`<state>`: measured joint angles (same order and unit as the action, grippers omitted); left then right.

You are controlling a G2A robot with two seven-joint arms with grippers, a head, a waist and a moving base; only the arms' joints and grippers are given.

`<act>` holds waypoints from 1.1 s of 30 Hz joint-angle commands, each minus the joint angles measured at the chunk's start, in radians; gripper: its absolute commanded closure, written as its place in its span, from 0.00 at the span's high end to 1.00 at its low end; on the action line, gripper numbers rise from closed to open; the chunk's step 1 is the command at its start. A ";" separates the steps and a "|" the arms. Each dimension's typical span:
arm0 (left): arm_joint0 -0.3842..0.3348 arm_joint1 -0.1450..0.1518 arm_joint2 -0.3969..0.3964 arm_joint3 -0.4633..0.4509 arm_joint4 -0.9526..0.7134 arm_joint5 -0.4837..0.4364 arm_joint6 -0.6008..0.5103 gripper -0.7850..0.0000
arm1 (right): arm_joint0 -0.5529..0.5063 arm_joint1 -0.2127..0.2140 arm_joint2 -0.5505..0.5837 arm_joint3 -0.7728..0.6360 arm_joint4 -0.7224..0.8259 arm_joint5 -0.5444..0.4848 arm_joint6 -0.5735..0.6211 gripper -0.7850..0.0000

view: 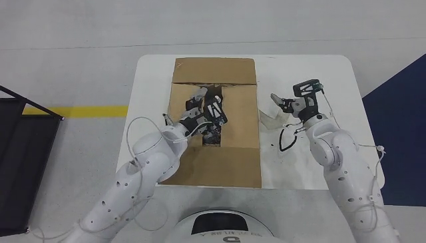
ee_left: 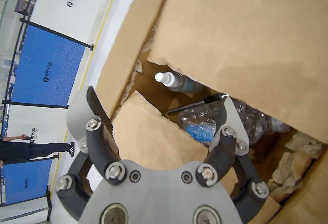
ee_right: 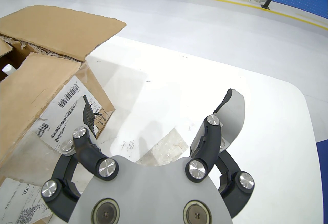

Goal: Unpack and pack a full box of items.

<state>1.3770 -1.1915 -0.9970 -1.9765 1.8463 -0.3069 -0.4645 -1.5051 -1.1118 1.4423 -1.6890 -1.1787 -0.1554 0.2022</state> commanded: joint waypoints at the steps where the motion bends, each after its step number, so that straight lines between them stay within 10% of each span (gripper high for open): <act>1: -0.003 -0.004 0.001 -0.018 -0.009 0.043 0.027 1.00 | 0.004 -0.001 0.003 0.005 0.009 0.003 0.000 1.00; 21: -0.049 -0.019 0.108 0.105 0.170 -0.116 -0.064 1.00 | 0.050 -0.004 0.040 0.084 0.084 -0.037 0.032 1.00; 28: -0.079 -0.052 0.098 0.087 0.149 0.268 0.044 1.00 | 0.072 -0.006 0.048 0.128 0.111 -0.046 0.031 1.00; 33: -0.088 -0.069 0.131 0.098 0.138 0.353 0.132 1.00 | 0.085 -0.007 0.074 0.166 0.162 -0.048 0.013 1.00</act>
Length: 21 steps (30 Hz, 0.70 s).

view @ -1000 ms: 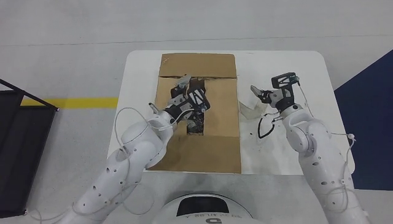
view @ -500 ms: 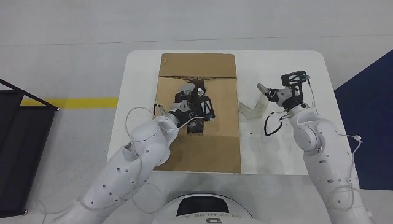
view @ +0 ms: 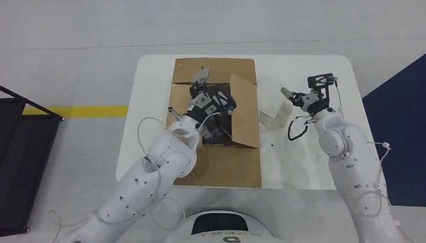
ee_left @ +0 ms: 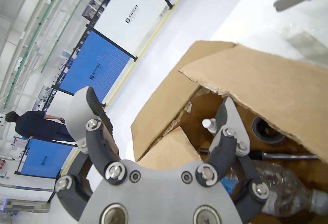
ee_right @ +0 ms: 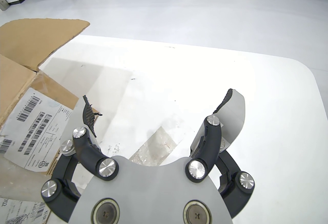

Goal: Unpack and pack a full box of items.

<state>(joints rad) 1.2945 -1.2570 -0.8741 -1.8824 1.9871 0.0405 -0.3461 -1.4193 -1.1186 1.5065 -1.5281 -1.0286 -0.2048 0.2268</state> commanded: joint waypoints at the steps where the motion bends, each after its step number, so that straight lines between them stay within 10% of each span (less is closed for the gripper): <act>1: -0.012 -0.008 0.018 0.008 -0.006 0.009 0.018 1.00 | -0.009 0.001 0.023 0.006 0.027 0.000 -0.025 1.00; 21: -0.268 -0.156 0.283 0.258 -0.072 -0.056 -0.167 1.00 | -0.533 0.002 0.476 -0.310 0.371 -0.157 -0.276 1.00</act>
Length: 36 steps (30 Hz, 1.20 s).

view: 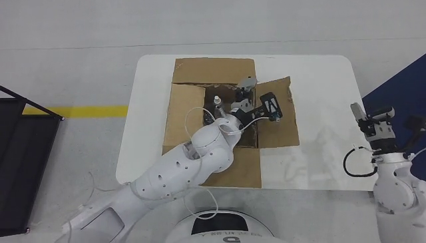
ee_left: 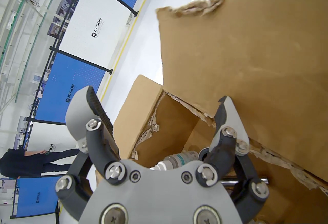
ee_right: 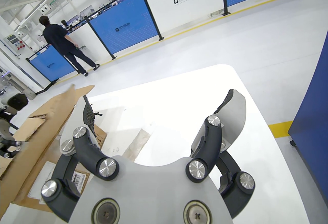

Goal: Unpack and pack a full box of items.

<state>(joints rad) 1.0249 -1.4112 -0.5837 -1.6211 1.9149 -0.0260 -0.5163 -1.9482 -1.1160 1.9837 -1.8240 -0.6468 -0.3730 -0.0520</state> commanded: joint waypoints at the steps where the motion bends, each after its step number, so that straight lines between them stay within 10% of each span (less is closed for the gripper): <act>1: 0.009 -0.001 -0.022 -0.015 -0.002 0.024 0.008 1.00 | -0.007 -0.002 -0.005 -0.029 -0.022 0.029 0.007 1.00; 6: 0.119 0.040 -0.187 -0.172 0.011 0.043 0.046 1.00 | 0.011 -0.005 -0.036 -0.124 -0.101 0.091 0.044 1.00; 12: 0.419 0.119 -0.583 -0.440 -0.032 -0.007 0.151 1.00 | 0.105 -0.001 -0.100 -0.251 -0.213 0.139 0.169 1.00; 21: 0.708 0.155 -1.039 -0.469 -0.380 -0.089 0.353 1.00 | 0.387 -0.001 -0.404 -0.265 -0.417 0.196 0.417 1.00; 36: 0.742 0.156 -1.113 -0.434 -0.500 -0.119 0.384 1.00 | 0.432 -0.001 -0.492 -0.254 -0.488 0.133 0.462 1.00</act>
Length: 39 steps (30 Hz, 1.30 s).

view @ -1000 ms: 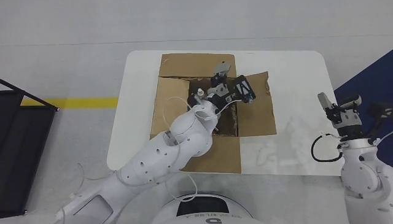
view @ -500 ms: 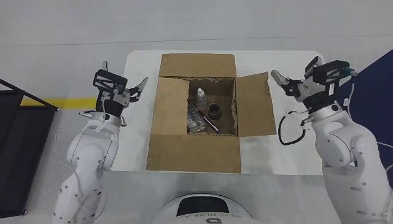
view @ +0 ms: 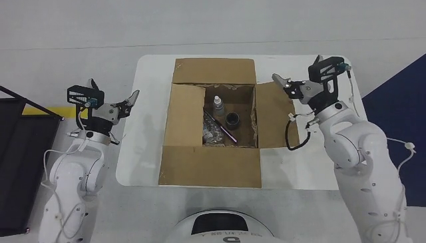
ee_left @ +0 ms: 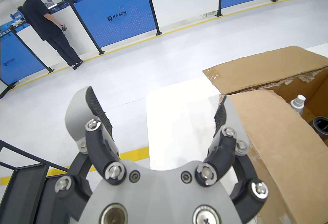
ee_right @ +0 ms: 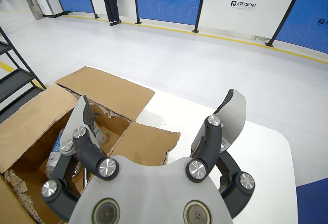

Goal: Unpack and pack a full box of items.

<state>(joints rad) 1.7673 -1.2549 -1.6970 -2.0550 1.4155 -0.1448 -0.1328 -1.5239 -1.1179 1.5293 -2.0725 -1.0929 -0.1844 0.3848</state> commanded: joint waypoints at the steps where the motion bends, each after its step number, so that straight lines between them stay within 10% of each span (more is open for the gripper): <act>1: 0.000 0.000 0.000 0.000 0.000 0.000 0.000 1.00 | 0.022 0.003 -0.077 -0.012 -0.087 -0.101 0.052 1.00; 22: -0.003 -0.006 0.050 0.033 0.013 0.062 0.027 1.00 | 0.451 -0.073 -0.682 0.317 -0.469 -0.295 0.401 1.00; 39: -0.003 -0.006 0.050 0.033 0.013 0.062 0.027 1.00 | 0.512 -0.122 -0.719 0.427 -0.257 -0.319 0.099 1.00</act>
<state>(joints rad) 1.7647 -1.2611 -1.6467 -2.0222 1.4281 -0.0828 -0.1061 -1.0096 -1.2419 0.7887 -1.6511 -1.4057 -0.4857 0.5227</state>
